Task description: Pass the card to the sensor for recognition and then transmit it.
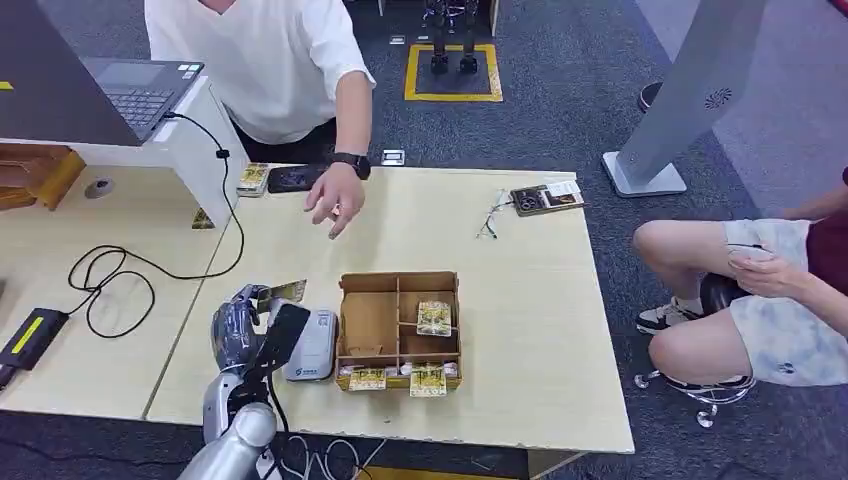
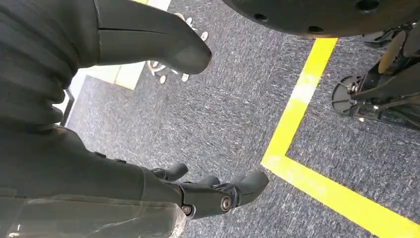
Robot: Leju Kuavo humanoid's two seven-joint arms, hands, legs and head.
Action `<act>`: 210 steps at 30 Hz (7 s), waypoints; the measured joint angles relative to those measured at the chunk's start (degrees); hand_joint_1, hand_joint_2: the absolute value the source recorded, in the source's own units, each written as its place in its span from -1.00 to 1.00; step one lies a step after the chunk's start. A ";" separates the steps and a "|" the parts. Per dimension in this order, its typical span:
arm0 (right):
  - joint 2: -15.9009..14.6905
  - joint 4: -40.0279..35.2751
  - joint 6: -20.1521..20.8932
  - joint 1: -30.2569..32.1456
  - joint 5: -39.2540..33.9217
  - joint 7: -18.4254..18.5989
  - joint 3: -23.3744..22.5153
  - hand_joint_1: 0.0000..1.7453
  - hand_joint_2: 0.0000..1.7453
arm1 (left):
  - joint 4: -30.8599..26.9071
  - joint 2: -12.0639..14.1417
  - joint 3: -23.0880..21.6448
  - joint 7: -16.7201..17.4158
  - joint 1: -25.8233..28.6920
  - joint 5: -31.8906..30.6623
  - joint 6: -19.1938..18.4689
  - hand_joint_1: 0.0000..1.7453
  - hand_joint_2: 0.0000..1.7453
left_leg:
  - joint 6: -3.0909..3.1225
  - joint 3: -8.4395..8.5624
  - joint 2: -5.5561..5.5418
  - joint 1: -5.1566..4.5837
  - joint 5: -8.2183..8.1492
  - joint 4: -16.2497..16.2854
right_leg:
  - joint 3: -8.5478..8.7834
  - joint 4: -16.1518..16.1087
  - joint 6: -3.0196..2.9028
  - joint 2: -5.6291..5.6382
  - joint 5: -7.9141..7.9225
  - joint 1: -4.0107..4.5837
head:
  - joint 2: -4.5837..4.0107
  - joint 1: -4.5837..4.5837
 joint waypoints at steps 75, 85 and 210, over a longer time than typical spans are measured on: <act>0.02 0.13 -0.52 -0.55 1.84 0.48 1.40 -1.00 1.00 | -19.06 -11.89 14.89 -25.15 7.09 -11.81 0.00 -1.00 1.00 | 0.03 -0.06 0.01 -0.01 0.01 0.00 | -0.07 -0.01 0.02 0.01 0.01 -0.02 | 0.00 0.00; 0.02 0.13 -0.59 -0.27 1.62 0.15 0.63 -1.00 1.00 | -25.01 -11.24 9.60 -27.91 15.02 -9.86 0.00 -1.00 1.00 | 0.06 -0.08 0.01 -0.02 -0.01 0.00 | -0.09 -0.02 0.02 0.00 0.00 -0.02 | 0.00 0.00; -1.07 0.09 -0.35 -0.30 2.08 0.09 -2.67 -1.00 1.00 | -5.80 10.88 -34.88 10.35 1.70 -39.58 0.02 1.00 1.00 | 0.03 -0.08 -0.01 -0.01 0.02 0.00 | -0.08 -0.01 0.04 -0.01 0.03 -0.01 | 0.00 0.02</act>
